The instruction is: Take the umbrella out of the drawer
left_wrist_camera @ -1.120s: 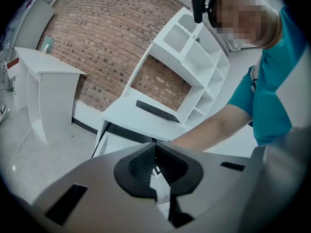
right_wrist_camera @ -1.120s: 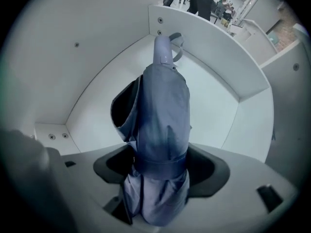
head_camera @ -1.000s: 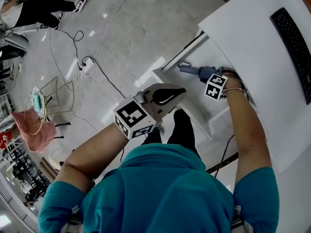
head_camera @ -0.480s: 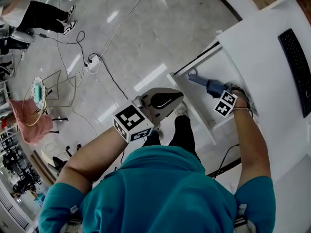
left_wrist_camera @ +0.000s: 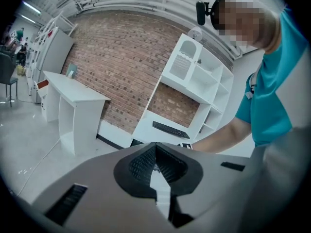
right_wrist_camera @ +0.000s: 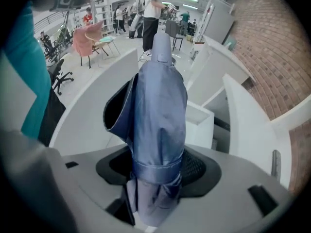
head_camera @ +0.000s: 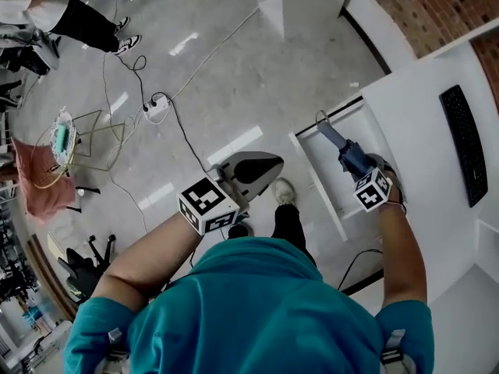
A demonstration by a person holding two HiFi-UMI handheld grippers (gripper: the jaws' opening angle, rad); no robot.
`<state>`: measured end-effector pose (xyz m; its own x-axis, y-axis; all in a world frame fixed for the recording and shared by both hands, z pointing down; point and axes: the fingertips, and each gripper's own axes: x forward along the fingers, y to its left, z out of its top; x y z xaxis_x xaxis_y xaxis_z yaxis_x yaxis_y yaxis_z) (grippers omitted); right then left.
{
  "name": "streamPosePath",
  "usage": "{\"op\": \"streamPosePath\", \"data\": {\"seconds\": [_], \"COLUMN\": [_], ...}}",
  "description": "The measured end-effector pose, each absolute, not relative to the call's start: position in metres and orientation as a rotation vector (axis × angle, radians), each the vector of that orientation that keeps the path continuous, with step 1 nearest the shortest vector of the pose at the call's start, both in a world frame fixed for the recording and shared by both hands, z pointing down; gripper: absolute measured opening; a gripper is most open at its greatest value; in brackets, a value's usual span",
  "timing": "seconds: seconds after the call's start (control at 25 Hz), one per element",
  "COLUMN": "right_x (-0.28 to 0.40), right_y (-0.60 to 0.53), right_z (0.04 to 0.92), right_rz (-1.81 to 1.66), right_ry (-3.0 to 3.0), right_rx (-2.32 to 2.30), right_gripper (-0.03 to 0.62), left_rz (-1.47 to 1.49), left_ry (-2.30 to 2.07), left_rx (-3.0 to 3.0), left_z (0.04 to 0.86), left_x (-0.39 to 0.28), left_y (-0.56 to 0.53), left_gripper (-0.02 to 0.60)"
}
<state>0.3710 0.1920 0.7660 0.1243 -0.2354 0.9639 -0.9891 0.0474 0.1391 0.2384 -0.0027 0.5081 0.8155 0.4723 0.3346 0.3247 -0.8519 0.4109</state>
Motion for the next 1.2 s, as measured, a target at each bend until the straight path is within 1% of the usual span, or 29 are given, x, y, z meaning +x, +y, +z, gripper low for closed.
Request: {"op": "streamPosePath", "data": {"seconds": [0.36,0.6,0.8,1.08,1.2], "right_x": [0.36,0.317,0.259,0.143,0.104], "right_y": [0.101,0.013,-0.07,-0.174,-0.2], "right_z": [0.64,0.554,0.484,0.404,0.383], "right_rz": [0.752,0.605,0.439,0.3,0.271], "right_ry": [-1.423,-1.585,-1.788,-2.119,-2.249], "right_rx": [1.493,1.522,1.503,1.406,1.36], "right_gripper": [0.272,0.272,0.272,0.272,0.272], "left_rz": [0.415,0.289,0.181,0.092,0.063], "left_ry": [0.347,0.095,-0.146,-0.497,-0.619], "left_rx": [2.766,2.815,2.853,2.898,2.882], "left_z": [0.447,0.405,0.368,0.321,0.313], "left_x": [0.178,0.104,0.032,-0.084,-0.121], "left_y": [-0.073,-0.134,-0.18,-0.234,-0.245], "left_gripper": [0.015,0.014,0.015,0.015,0.015]}}
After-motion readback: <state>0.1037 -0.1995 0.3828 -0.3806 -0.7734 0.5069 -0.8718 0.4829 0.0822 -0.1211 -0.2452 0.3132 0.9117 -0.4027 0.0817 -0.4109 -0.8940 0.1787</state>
